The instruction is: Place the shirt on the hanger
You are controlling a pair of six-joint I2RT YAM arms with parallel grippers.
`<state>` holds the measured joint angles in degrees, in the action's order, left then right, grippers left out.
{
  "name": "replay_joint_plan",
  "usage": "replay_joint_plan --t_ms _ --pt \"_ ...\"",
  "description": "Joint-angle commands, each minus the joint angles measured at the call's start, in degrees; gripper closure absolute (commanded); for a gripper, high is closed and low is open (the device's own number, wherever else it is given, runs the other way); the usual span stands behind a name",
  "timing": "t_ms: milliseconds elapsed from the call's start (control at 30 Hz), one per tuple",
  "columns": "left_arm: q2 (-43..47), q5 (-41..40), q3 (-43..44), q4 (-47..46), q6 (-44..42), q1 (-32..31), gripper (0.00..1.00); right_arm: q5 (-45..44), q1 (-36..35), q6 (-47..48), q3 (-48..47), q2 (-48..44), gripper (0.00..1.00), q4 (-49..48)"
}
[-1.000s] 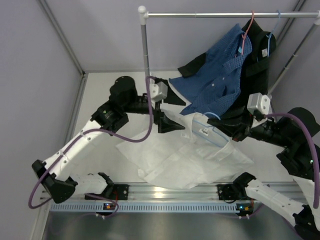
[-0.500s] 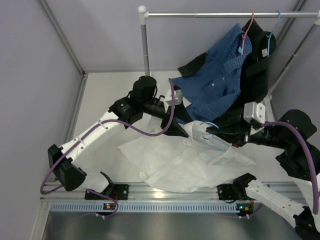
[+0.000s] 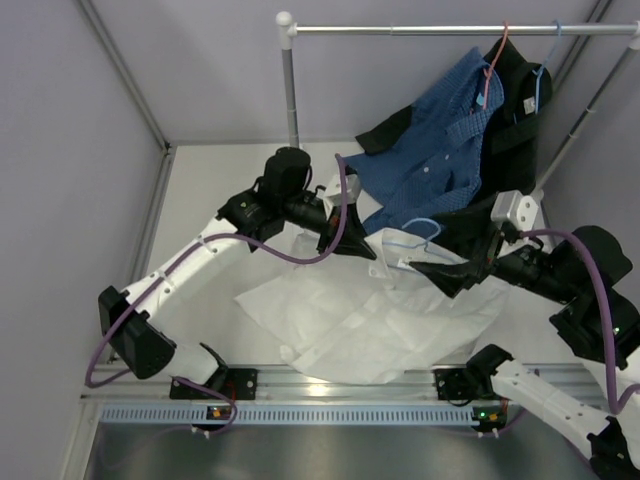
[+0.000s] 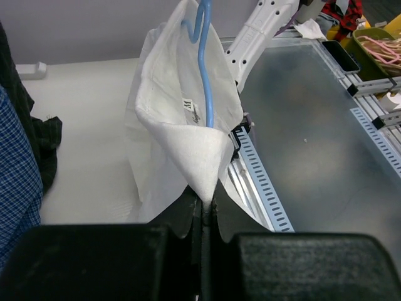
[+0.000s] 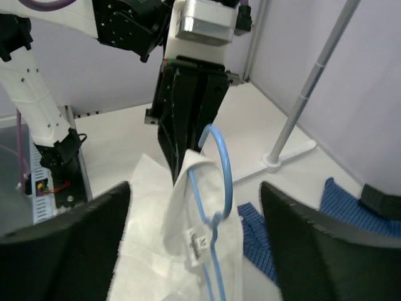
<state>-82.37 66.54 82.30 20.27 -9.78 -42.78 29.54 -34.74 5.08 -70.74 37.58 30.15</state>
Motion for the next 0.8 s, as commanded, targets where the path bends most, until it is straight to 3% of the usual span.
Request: replay_joint_plan --t_ms 0,133,233,267,367,767 --pt "-0.24 6.39 2.95 -1.55 -0.33 4.19 1.0 -3.69 0.11 -1.13 0.25 -1.81 0.05 -3.88" --pt "-1.39 17.37 4.53 -1.9 2.21 9.64 1.0 -10.01 0.03 3.26 -2.82 -5.14 0.04 7.25" --pt "-1.31 23.62 4.97 -1.99 4.33 13.16 1.0 -18.97 0.02 6.16 -3.0 -6.29 0.09 13.85" --pt "-1.04 24.59 4.8 -1.99 4.33 13.51 1.0 -19.95 0.02 6.6 -3.09 -5.86 0.15 15.53" --pt "0.71 25.65 3.57 -2.08 3.9 14.31 1.0 -18.82 0.02 8.19 -2.92 -4.45 0.24 18.1" --pt "5.37 29.26 0.05 -4.36 6.09 14.66 1.0 -6.87 0.02 13.81 -9.14 5.3 0.3 21.87"
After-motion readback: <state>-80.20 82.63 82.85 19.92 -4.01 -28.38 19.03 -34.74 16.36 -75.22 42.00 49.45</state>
